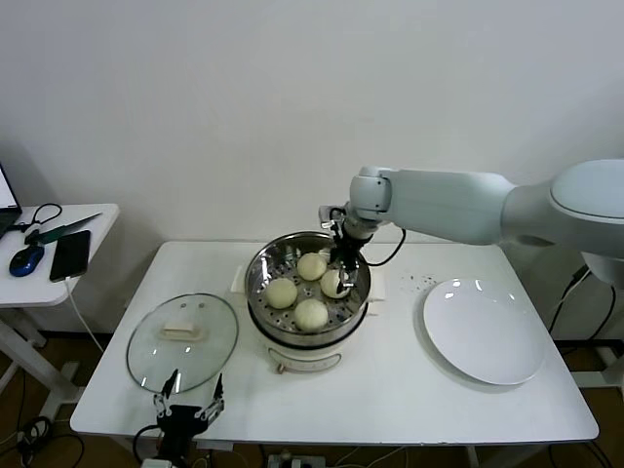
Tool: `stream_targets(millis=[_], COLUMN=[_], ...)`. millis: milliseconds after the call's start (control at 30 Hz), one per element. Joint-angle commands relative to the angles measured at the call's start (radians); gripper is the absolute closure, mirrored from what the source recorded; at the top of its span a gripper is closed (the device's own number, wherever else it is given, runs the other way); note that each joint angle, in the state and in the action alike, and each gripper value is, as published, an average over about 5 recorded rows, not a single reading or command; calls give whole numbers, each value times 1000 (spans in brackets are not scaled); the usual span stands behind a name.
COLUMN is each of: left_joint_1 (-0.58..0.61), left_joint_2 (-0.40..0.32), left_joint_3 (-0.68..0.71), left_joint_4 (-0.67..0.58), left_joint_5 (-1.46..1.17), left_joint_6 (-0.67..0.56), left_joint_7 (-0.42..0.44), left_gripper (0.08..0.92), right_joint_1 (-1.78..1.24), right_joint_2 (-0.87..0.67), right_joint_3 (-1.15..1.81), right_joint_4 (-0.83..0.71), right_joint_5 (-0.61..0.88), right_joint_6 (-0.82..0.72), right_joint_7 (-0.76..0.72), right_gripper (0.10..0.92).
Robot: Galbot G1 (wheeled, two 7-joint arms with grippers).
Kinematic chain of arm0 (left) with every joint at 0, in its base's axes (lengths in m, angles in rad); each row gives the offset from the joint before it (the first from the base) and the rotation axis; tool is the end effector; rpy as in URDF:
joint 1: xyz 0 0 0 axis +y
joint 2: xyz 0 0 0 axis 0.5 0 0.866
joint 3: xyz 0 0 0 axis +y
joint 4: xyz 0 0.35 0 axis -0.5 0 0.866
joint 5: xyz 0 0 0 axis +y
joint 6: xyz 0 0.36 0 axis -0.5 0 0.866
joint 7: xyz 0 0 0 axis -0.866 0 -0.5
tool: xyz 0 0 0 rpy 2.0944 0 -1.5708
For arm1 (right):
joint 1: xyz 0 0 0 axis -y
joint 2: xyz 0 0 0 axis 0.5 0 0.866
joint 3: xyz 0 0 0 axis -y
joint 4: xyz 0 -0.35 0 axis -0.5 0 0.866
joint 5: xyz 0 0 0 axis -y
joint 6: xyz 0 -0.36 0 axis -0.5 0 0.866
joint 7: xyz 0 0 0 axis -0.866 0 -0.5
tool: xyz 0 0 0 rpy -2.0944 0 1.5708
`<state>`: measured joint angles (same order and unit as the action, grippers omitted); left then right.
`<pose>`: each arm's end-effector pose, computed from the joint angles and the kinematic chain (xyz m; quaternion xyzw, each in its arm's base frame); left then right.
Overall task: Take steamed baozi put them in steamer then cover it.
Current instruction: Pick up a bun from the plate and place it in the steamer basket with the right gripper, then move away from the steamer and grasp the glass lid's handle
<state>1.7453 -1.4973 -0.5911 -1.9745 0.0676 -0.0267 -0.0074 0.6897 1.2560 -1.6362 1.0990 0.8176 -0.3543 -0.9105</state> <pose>0.1204 0.0376 -0.3704 0.0072 -0.9878 -0.0829 0.1320 0.5925 0.0945 -0.0813 0.5555 -0.5454 0.5065 0.3707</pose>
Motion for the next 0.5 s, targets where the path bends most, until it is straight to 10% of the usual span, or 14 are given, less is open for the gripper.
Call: stream_targets(millis=[33,500], left_joint_1=[0,-11], left_joint_2=[4,-3], left_joint_3=[-2,-21], left_joint_4=[-1,-7], left_joint_5=[1,24], left_joint_6=[0,-12], left_joint_7=[1,-14], left_gripper=[177,177], right_joint_1=[46,-235], right_joint_2=[-141,-512], right_joint_3=[114,456], right_joint_4=[39,200], right_joint_5=[32,83], right_joint_6=[63,336], right_joint_7=[-26,409], right_gripper=[203,203])
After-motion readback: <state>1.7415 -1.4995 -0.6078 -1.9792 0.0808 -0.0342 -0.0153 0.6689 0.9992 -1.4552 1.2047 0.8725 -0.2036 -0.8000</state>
